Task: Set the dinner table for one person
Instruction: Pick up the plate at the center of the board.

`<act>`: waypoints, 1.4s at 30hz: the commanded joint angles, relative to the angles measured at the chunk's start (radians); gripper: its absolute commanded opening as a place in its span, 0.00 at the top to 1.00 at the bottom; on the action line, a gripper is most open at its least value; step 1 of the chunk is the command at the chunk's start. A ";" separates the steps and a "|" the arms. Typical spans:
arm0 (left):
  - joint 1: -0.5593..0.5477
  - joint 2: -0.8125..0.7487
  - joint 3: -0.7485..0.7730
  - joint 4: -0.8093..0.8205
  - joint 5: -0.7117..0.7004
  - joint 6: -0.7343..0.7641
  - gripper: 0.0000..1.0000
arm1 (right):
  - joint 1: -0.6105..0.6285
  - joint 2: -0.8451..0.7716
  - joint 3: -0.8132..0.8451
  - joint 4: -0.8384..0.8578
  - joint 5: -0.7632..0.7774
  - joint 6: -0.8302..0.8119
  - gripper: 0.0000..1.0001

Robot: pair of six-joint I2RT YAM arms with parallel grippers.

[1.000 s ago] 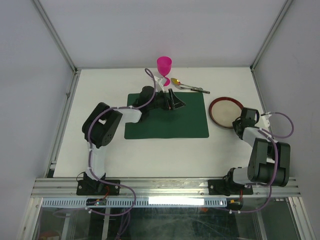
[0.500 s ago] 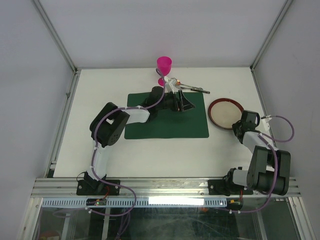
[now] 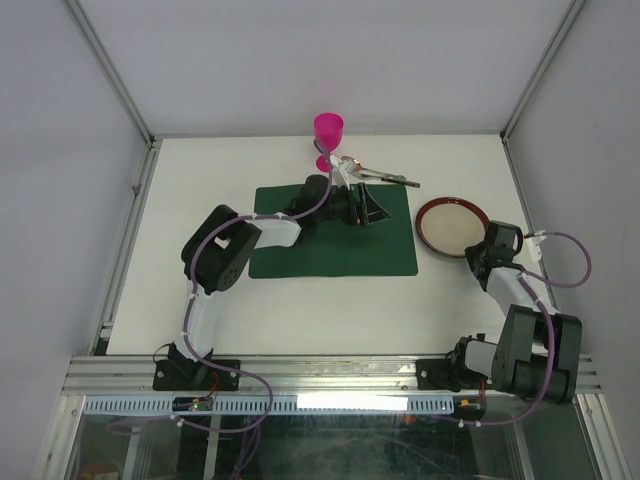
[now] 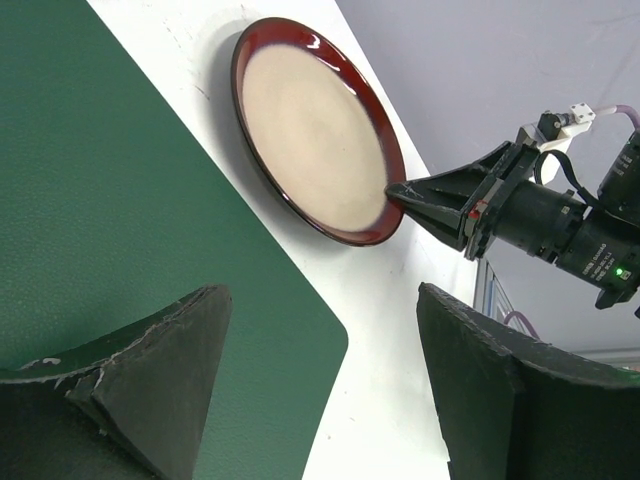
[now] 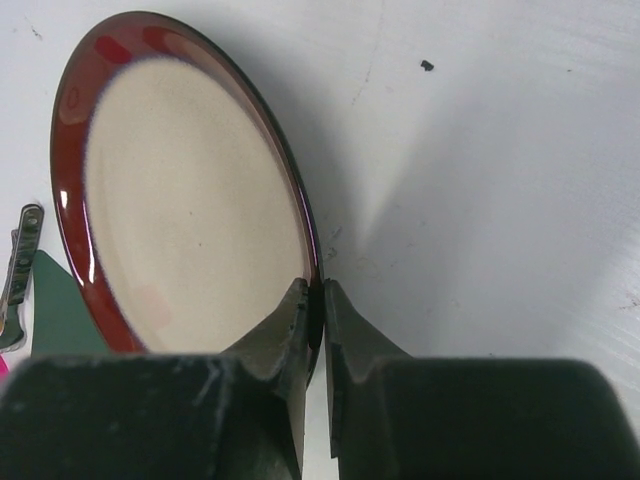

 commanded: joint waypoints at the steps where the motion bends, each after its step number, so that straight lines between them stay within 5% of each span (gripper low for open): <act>1: -0.008 -0.021 -0.014 0.037 0.006 0.014 0.23 | -0.004 -0.033 -0.002 0.054 -0.065 -0.010 1.00; 42: -0.012 0.115 -0.089 0.139 -0.037 -0.030 0.27 | -0.004 -0.094 -0.022 0.091 -0.211 -0.054 1.00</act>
